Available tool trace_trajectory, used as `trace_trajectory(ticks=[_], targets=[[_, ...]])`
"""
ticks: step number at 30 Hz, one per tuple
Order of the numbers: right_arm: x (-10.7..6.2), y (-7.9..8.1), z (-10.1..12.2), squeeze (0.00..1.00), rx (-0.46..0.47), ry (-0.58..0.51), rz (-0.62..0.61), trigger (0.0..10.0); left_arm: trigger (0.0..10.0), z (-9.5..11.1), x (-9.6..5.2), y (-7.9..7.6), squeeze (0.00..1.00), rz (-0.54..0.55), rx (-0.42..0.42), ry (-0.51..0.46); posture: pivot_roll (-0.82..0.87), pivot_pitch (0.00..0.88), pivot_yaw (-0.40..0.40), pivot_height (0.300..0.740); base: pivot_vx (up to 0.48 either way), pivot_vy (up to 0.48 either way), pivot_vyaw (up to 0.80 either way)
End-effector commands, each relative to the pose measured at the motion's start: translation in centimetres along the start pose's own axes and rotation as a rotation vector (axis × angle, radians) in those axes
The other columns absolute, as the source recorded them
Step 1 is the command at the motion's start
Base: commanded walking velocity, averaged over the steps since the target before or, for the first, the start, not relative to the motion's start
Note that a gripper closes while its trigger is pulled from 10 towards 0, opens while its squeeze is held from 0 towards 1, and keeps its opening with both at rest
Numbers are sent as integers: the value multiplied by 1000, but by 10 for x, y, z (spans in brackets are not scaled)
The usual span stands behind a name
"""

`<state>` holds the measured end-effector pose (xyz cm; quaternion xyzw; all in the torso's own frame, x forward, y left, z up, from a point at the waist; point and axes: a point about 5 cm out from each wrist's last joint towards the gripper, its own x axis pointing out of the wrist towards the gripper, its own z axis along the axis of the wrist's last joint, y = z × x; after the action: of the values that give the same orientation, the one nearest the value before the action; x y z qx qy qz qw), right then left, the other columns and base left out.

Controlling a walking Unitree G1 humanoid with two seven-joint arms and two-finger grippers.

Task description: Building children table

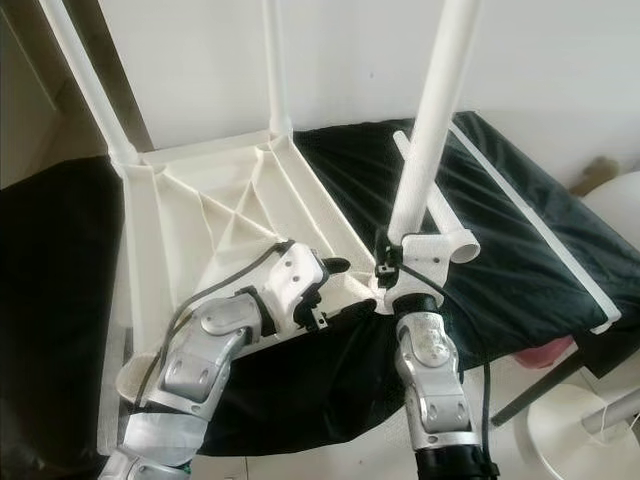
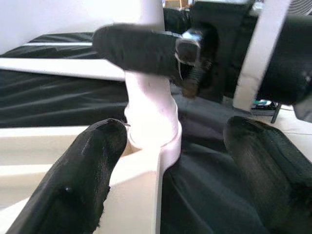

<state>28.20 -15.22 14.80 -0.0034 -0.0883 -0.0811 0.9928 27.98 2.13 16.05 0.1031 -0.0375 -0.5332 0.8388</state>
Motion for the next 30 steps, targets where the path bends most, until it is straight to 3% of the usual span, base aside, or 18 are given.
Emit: trace_trajectory(ticks=[1,7,12,21,24,25,26,30], targets=[[-12,-17,-42,0,-57,211,-83,10000,10000,1,0,10,0,168,14,4,-33,34,15,740,0,0,0],[-14,-16,-44,0,-38,212,-223,10000,10000,1,0,10,0,173,15,3,-26,31,11,740,0,0,0],[-12,-15,-45,0,-28,223,-249,10000,10000,2,0,11,0,176,17,1,-24,28,8,740,0,0,0],[-9,-14,-43,0,-22,204,-246,10000,10000,2,0,12,0,182,17,-1,-22,26,4,740,0,0,0],[-7,-14,-39,0,22,180,-190,10000,10000,2,1,11,0,181,17,-3,-22,26,4,740,0,0,0],[-6,-14,-38,63,45,170,-171,10000,10000,2,1,11,0,180,17,-2,-23,20,2,740,0,0,0],[-5,-15,-36,1000,54,151,-153,10000,10000,2,1,11,0,178,17,-2,-23,20,2,740,0,0,0],[-3,-18,-30,1000,67,103,-122,10000,10000,2,1,10,0,175,17,-1,-23,20,2,740,0,0,0]])
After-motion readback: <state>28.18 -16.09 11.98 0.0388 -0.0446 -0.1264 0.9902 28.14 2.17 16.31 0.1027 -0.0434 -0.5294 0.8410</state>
